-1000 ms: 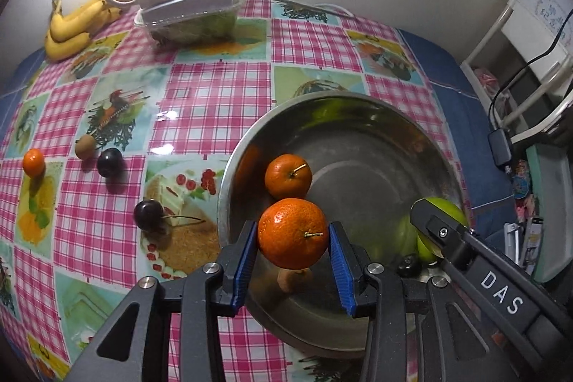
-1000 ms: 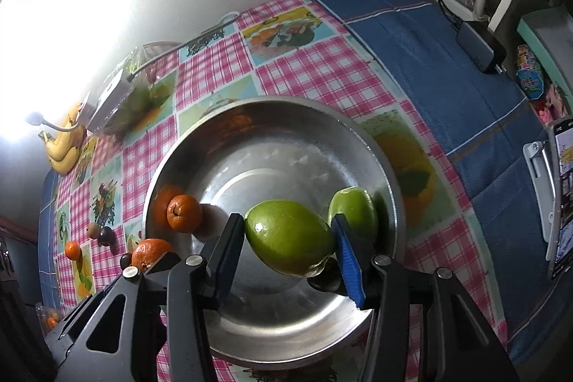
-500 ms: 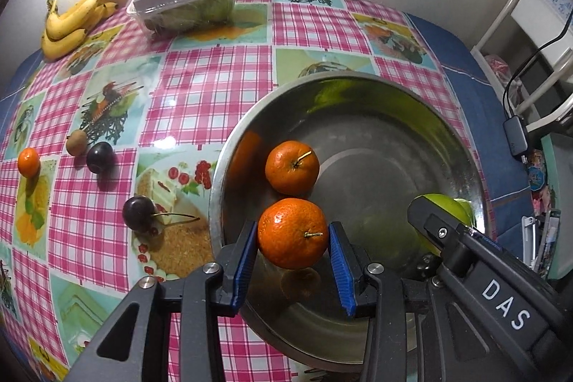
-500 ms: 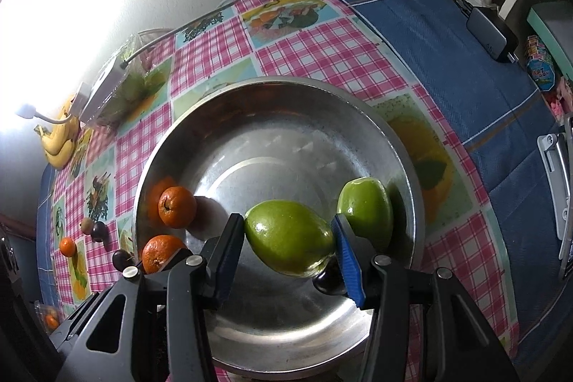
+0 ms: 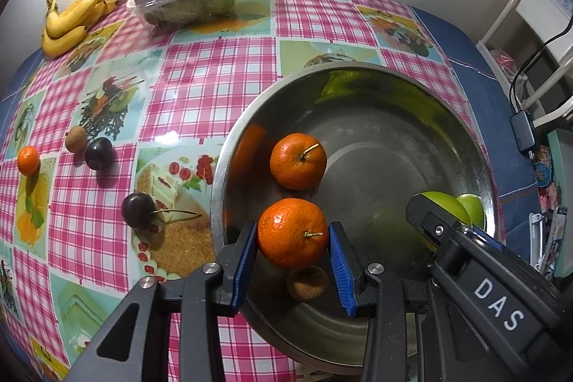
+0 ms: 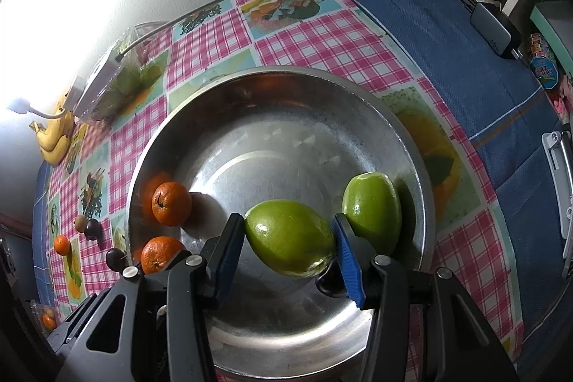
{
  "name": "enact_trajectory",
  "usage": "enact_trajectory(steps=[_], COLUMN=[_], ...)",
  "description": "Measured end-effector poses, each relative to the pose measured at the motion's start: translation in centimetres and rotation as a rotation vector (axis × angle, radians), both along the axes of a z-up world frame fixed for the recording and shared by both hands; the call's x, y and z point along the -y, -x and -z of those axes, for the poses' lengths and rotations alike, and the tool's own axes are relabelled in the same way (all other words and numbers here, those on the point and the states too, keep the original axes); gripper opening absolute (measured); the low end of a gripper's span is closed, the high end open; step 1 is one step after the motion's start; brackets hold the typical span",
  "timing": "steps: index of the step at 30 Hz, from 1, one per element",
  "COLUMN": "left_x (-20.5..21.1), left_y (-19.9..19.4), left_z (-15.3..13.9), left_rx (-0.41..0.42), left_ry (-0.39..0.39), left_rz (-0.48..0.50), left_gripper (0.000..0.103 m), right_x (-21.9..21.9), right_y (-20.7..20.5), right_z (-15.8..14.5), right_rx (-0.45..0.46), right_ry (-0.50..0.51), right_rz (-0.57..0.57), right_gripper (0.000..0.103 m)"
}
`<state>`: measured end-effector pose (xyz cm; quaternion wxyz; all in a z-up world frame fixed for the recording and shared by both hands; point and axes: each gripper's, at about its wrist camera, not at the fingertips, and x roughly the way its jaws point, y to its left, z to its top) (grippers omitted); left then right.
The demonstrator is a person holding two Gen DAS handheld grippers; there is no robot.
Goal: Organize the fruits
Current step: 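Carry the pear over the steel bowl while the left tool carries the tangerine there, then open the right tool to drop the pear in the bowl while the left tool releases the tangerine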
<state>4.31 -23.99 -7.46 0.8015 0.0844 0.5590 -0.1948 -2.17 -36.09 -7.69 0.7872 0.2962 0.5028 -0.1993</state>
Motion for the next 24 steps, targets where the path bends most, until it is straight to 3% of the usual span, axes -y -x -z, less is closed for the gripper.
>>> enact_trajectory(steps=[24], left_x=[0.37], left_y=[0.1], left_z=[0.25], left_rx=[-0.011], left_ry=[0.001], left_rz=[0.014], left_gripper=[0.046], right_x=[0.11], right_y=[-0.1], right_z=[-0.4], right_rx=[-0.001], right_ry=[0.018], right_rz=[-0.004], right_gripper=[0.052])
